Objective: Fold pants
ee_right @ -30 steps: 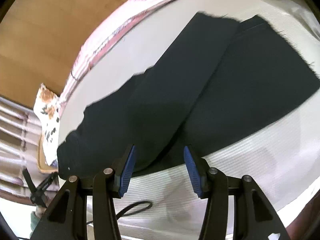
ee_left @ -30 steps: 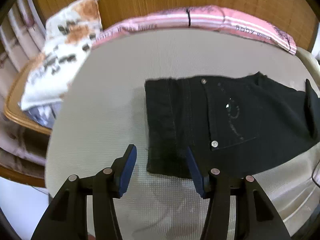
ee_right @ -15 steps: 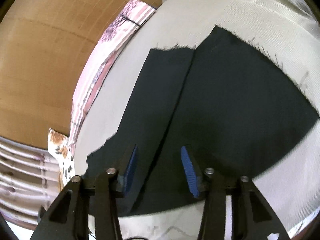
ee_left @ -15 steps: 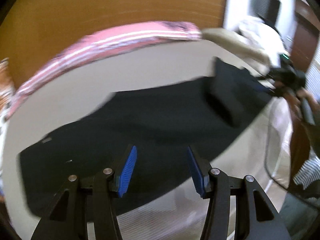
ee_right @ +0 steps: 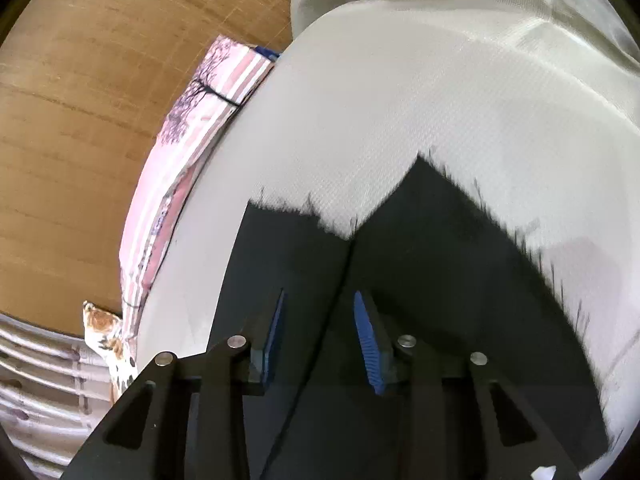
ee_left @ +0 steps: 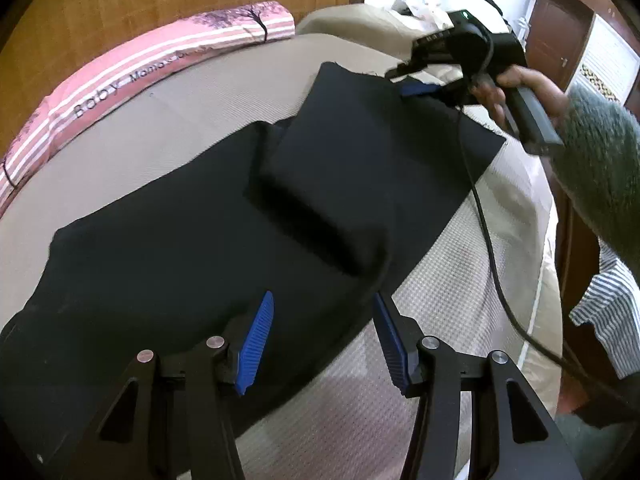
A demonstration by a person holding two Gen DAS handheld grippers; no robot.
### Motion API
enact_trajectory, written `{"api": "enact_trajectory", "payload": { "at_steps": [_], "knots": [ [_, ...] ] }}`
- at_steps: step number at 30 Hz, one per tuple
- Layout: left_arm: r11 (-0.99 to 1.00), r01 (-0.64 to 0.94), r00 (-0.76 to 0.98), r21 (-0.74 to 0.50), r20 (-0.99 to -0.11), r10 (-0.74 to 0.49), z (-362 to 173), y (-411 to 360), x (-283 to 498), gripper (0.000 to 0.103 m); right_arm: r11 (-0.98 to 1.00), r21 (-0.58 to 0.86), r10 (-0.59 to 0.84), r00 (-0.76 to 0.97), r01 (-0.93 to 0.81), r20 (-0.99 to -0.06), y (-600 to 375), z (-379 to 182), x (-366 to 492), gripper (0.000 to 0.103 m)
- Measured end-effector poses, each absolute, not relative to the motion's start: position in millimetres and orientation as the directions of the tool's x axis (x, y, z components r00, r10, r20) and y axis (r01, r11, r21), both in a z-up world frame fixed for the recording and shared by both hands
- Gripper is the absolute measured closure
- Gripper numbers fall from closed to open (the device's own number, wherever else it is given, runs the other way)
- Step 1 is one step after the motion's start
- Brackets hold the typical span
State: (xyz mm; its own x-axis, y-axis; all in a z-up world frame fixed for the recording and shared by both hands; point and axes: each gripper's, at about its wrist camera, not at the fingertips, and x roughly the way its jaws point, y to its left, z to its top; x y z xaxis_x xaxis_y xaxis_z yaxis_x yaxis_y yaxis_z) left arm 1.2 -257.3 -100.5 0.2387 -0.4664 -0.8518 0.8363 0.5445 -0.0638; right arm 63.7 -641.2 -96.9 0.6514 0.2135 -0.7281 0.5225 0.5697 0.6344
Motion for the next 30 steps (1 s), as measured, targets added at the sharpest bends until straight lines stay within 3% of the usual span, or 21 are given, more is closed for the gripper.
{"api": "enact_trajectory", "payload": {
  "at_steps": [7,10,11,16,30],
  "knots": [
    [0.536,0.842,0.226,-0.061,-0.862,-0.454,-119,-281,5,0.050,0.574,0.634,0.226,0.644,0.518,-0.731,-655,-105,80,0.075],
    [0.530,0.846,0.226,-0.058,-0.861,-0.455,-122,-285,5,0.055,0.582,0.630,0.230,0.639,0.514,-0.734,-655,-105,83,0.086],
    [0.527,0.848,0.226,-0.059,-0.859,-0.459,-122,-286,4,0.057,0.586,0.627,0.230,0.636,0.513,-0.736,-655,-105,84,0.094],
    [0.507,0.859,0.211,-0.069,-0.855,-0.474,-123,-288,2,0.076,0.626,0.599,0.206,0.635,0.500,-0.745,-647,-90,86,0.097],
    [0.498,0.864,0.210,-0.077,-0.844,-0.493,-122,-291,-6,0.075,0.598,0.694,0.256,0.724,0.402,-0.641,-617,-17,93,0.099]
  ]
}}
